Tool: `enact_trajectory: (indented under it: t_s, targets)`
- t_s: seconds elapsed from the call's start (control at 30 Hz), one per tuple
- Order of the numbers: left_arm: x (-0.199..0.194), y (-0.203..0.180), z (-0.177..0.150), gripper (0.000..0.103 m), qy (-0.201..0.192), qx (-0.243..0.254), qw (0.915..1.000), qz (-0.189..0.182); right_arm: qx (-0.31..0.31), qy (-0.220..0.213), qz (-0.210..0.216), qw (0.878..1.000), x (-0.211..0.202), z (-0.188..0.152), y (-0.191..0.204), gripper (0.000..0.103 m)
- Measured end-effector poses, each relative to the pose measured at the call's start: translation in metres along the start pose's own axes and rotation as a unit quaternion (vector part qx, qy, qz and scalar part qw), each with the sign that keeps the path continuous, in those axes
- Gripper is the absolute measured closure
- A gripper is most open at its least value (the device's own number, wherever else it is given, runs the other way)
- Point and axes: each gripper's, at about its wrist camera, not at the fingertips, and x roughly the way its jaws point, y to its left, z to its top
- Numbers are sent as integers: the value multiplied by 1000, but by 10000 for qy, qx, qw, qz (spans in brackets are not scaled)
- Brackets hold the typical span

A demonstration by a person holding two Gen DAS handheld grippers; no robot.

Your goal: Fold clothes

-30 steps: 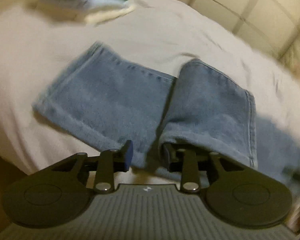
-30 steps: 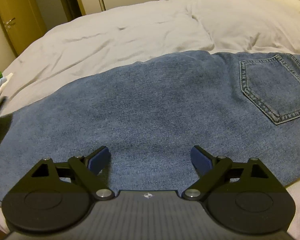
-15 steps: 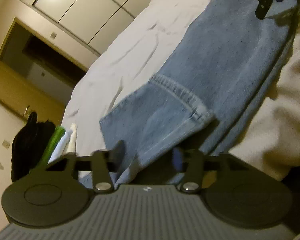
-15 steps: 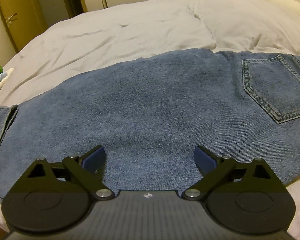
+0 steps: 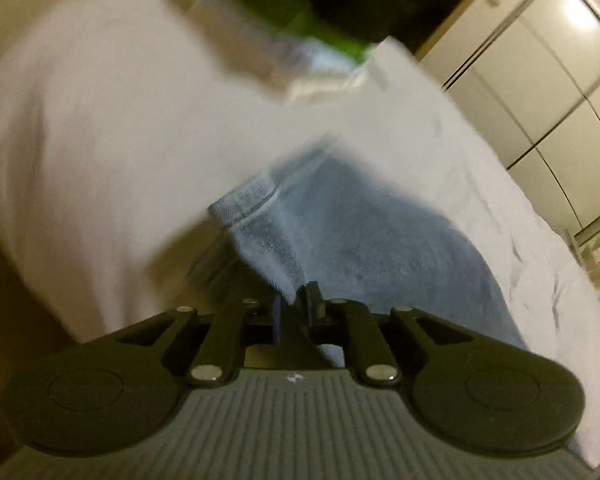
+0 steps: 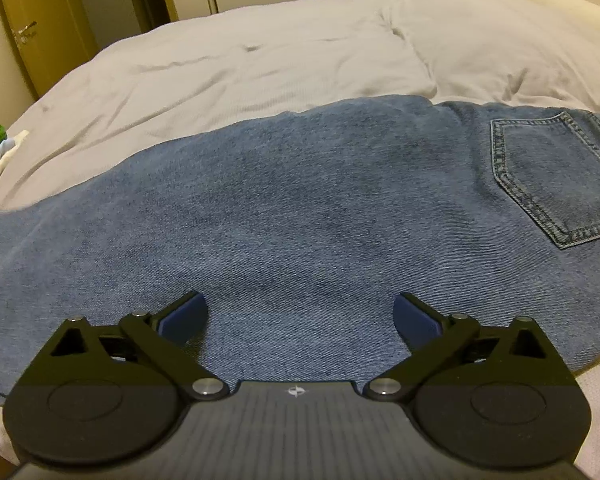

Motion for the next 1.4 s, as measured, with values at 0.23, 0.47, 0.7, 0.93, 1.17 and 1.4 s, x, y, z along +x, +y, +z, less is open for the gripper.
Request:
enact_trajectory:
  t_s: [0.23, 0.47, 0.7, 0.93, 1.17, 1.4]
  targets:
    - [20, 14, -4, 85, -29, -289, 9994, -191, -64, -9, 93, 9999, -8, 1, 4, 0]
    - [5, -17, -5, 96, -738, 1746, 9818, -139, -660, -124, 375, 9970, -27, -12, 24, 9]
    - [9, 0, -24, 87, -525, 1715, 9836, 213, -2046, -305, 616, 9764, -47, -37, 65, 35]
    - [11, -1, -19, 87, -486, 1639, 9850, 236, -3389, -480, 843, 9358, -67, -63, 105, 44]
    - [9, -1, -19, 88, -463, 1660, 9848, 235, -4641, -597, 545, 8821, -60, -86, 130, 61]
    - [0, 1, -20, 96, -587, 1835, 9813, 29, -5205, -1298, 122, 8439, -73, -100, 138, 103]
